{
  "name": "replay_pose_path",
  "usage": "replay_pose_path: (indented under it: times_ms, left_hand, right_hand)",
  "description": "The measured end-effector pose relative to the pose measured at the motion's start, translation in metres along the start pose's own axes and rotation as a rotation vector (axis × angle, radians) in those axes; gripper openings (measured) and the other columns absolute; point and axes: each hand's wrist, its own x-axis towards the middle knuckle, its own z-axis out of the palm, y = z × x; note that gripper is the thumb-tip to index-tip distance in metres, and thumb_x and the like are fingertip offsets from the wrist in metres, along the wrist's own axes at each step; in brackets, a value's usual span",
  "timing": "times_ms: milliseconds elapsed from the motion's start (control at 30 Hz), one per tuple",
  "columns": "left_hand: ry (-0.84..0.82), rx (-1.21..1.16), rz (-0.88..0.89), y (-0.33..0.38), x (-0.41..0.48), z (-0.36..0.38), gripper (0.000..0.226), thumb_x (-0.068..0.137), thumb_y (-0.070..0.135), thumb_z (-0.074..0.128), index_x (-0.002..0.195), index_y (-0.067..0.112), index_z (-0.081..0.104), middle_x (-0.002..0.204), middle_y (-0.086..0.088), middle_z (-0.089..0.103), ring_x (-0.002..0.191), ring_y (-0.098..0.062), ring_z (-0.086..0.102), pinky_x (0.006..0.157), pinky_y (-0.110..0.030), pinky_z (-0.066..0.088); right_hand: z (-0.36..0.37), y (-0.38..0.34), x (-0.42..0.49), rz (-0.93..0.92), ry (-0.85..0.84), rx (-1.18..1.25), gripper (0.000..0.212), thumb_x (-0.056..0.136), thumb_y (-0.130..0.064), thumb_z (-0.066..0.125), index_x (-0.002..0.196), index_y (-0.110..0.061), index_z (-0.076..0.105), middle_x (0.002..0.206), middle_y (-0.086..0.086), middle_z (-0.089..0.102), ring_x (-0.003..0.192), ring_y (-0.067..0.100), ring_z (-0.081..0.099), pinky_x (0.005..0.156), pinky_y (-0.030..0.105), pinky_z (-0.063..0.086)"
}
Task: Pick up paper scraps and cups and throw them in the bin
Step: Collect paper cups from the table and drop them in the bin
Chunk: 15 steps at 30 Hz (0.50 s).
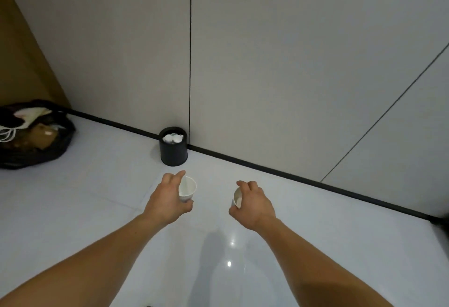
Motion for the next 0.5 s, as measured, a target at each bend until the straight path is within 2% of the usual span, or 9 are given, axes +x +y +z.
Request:
replay_pose_path:
  times_ms: [233,500]
  left_hand:
    - [0.079,0.021,-0.049,-0.082,0.074,-0.087,0.081,0.075,0.036,0.077,0.141,0.024,0.033,0.135,0.0,0.036,0.112,-0.023,0.051,0.092,-0.033,0.048]
    - [0.125,0.037,-0.06,-0.115,0.182,-0.109,0.078,0.073,0.034,0.078,0.136,0.021,0.036,0.133,0.0,0.037,0.107,-0.023,0.052,0.086,-0.032,0.05]
  right_hand:
    - [0.015,-0.116,0.088,-0.078,-0.018,0.03,0.074,0.082,-0.043,0.058,0.148,-0.026,0.027,0.141,-0.001,0.034,0.125,0.022,0.04,0.091,0.035,0.047]
    - [0.022,-0.159,0.2,-0.117,-0.052,0.024,0.076,0.082,-0.044,0.059,0.148,-0.026,0.026,0.142,-0.001,0.034,0.126,0.023,0.04,0.095,0.036,0.047]
